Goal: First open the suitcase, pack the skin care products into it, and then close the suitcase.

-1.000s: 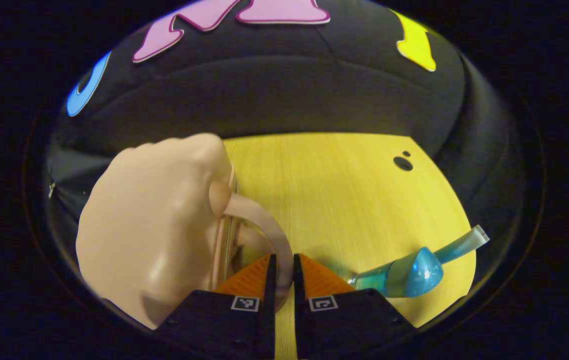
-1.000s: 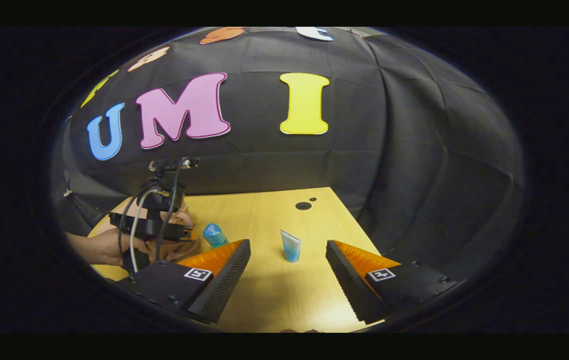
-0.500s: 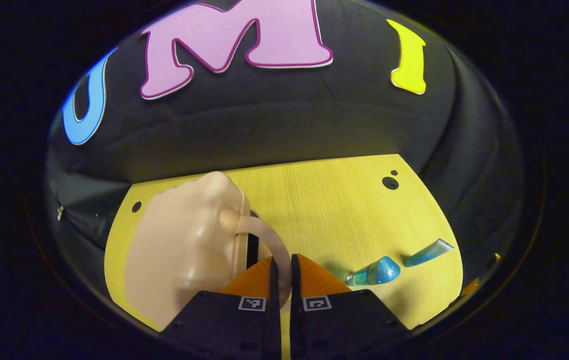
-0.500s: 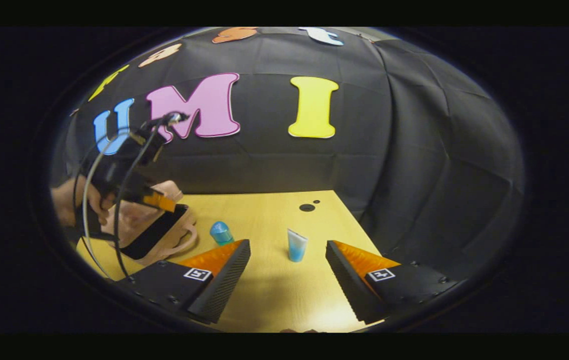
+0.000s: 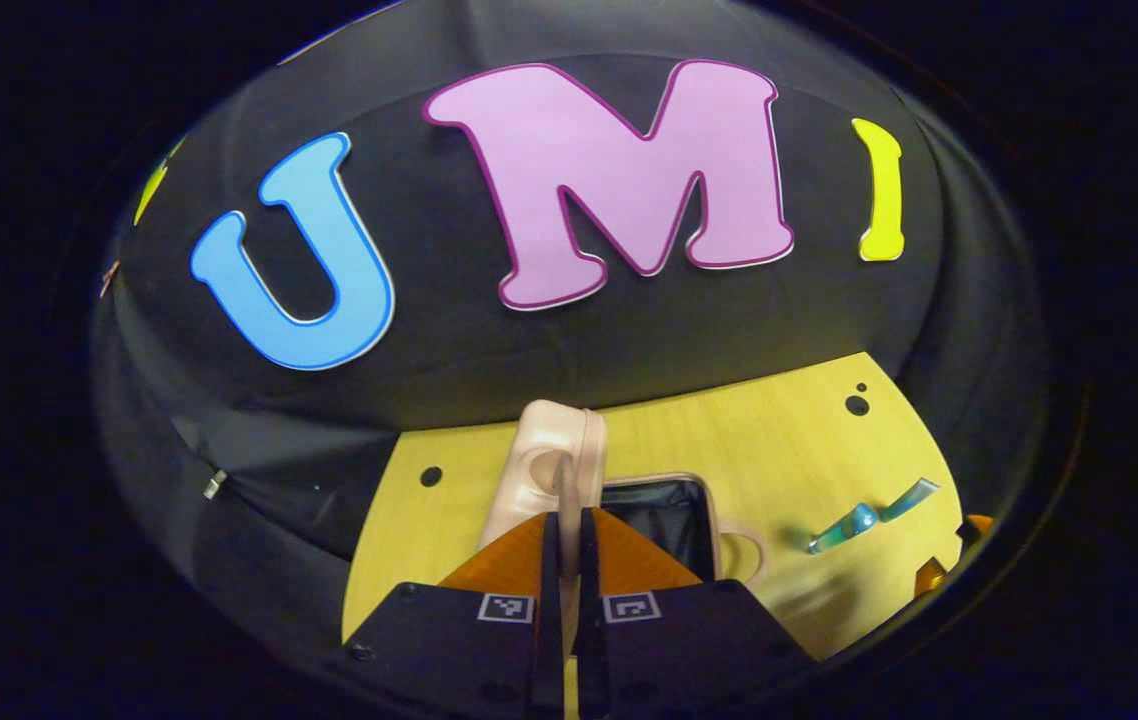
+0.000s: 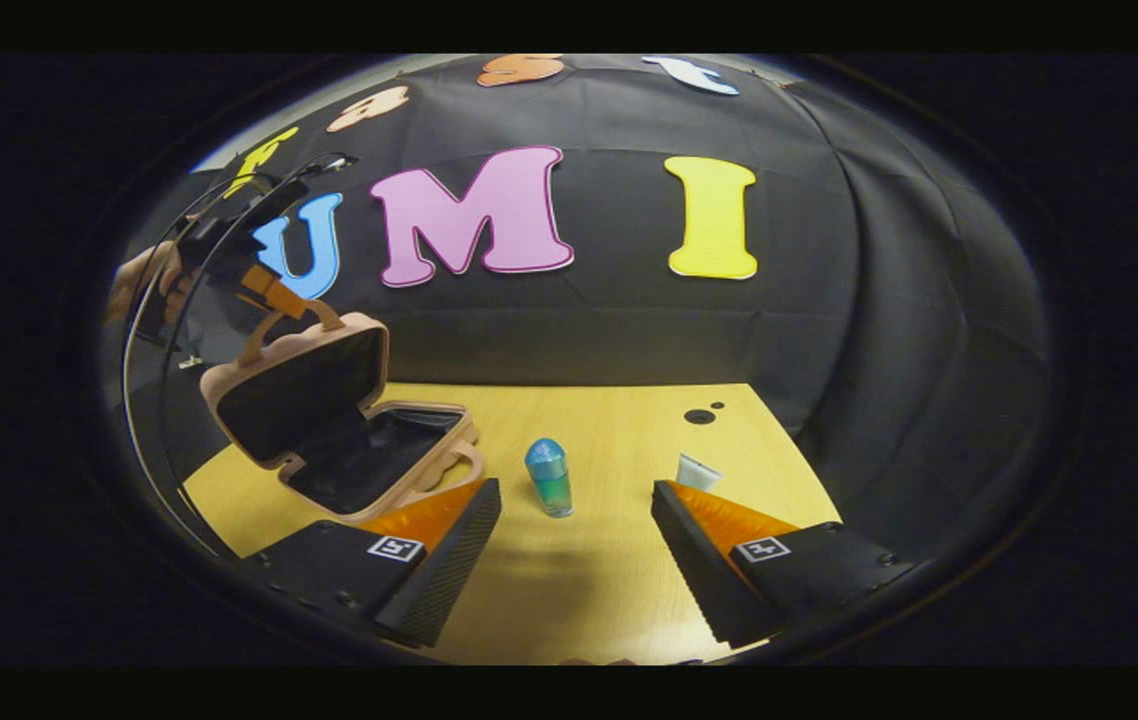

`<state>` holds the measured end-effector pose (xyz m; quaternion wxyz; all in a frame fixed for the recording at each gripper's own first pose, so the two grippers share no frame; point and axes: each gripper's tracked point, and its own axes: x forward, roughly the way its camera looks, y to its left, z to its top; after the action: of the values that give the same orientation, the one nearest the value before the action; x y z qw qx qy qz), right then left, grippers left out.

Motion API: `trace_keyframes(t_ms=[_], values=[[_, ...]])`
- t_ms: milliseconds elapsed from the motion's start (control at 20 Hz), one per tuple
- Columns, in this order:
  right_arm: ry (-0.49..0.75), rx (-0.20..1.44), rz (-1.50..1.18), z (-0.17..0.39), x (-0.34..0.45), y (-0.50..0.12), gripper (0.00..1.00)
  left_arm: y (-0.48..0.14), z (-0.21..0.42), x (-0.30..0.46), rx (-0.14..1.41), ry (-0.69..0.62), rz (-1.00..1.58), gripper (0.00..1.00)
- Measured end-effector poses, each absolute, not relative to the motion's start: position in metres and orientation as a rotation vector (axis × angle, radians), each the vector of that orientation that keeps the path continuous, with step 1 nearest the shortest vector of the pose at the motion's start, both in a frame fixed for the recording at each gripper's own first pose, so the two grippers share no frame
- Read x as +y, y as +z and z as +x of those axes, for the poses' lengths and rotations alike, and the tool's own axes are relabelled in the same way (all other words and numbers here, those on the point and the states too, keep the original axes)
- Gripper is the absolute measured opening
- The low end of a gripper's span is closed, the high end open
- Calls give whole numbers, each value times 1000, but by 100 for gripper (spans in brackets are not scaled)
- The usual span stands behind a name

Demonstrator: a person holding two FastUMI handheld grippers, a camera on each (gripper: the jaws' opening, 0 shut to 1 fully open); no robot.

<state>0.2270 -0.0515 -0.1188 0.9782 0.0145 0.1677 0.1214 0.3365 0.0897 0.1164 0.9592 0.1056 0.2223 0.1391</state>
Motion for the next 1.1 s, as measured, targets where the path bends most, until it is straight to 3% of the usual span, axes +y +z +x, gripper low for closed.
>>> trace_keyframes(t_ms=[300, 500, 800, 1100], values=[[234, 329, -4, 221, -37, -117, 97, 118, 324, 198, 398, 412, 348, 10], [149, 320, -14, 213, -30, -115, 97, 95, 327, 278, 408, 468, 354, 10], [-8, 313, -74, 206, -37, -129, 98, 20, 346, 381, 477, 491, 381, 10], [-79, 296, -132, 212, -48, -157, 97, -97, 364, 450, 601, 489, 286, 11]])
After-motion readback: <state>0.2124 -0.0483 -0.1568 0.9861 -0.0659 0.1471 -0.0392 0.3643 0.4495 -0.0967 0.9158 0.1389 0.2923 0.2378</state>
